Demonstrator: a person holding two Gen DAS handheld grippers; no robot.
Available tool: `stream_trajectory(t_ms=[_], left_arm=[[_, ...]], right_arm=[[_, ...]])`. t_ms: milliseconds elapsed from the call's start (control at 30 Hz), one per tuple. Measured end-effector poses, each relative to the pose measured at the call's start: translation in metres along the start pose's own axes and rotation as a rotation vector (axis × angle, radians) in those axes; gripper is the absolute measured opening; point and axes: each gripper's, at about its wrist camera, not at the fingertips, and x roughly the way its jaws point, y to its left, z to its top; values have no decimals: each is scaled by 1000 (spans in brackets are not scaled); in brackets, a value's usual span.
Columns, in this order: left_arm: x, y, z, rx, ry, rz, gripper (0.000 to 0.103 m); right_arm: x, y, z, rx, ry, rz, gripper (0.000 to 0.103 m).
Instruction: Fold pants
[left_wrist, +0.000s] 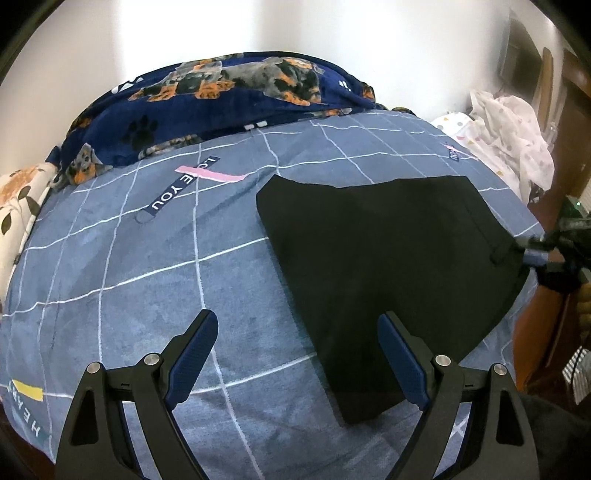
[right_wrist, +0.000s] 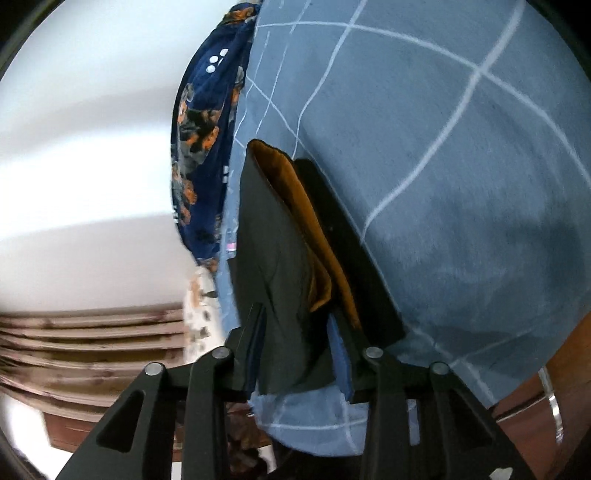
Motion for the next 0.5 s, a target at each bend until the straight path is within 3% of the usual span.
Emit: stream_trajectory(t_ms=[33,167,300,500], left_arm=[[-1,0,0,0,-3,2,88],[-4,2,0,-9,-12,2,88],[-3,1,0,-11,-4,-6,88],[2,-6,-3,16,16,-6,88]], right_arm=[[-1,5,-1,-22,-14,-20,13],[-13,31,-15,-102,-71,-16,12],[-22,39,-33,-100,-61,-3,12],[-13,-9,-45,35,-30,-74,9]])
